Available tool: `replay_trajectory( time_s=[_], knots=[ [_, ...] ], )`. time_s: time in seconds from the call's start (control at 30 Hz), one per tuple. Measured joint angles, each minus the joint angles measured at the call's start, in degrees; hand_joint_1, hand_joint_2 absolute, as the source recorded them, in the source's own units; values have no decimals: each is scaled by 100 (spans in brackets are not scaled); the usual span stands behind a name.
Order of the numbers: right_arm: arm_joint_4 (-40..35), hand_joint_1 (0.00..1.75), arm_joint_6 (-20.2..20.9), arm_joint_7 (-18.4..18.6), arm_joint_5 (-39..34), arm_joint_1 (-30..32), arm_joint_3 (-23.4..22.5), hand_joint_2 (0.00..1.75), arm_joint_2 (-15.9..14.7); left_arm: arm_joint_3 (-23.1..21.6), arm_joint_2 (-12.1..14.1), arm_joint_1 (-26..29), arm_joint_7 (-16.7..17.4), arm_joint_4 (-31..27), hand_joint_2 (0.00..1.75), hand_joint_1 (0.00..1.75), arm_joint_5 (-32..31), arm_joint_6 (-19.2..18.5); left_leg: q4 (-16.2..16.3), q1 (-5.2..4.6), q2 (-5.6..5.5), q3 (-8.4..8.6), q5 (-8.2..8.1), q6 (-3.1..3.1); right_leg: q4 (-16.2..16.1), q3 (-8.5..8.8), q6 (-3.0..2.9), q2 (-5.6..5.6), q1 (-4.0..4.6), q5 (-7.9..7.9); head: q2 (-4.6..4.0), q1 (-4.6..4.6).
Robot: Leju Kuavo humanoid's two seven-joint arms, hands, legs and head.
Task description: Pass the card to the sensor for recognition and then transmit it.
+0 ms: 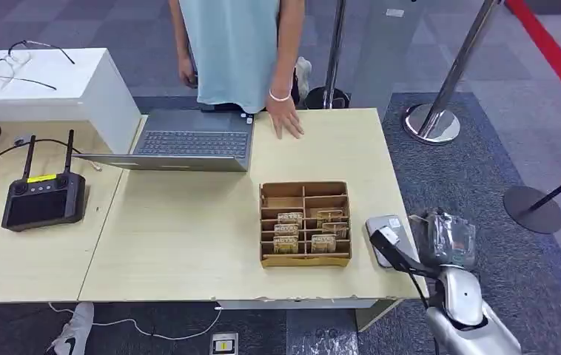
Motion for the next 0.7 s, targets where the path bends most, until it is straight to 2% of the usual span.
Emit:
replay_trajectory(
  time_s=[0.33,0.7],
  knots=[
    [607,175,-264,-120,-35,-4,201,175,256,-22,9,-3,59,0,175,0,2,-17,0,0,2,2,0,0,0,1,0,1,1,0,0,0],
    [863,175,-428,-168,48,-29,455,175,562,-24,9,-2,83,0,175,0,11,-13,0,4,3,5,0,0,0,3,0,1,3,0,0,0]
  ],
)
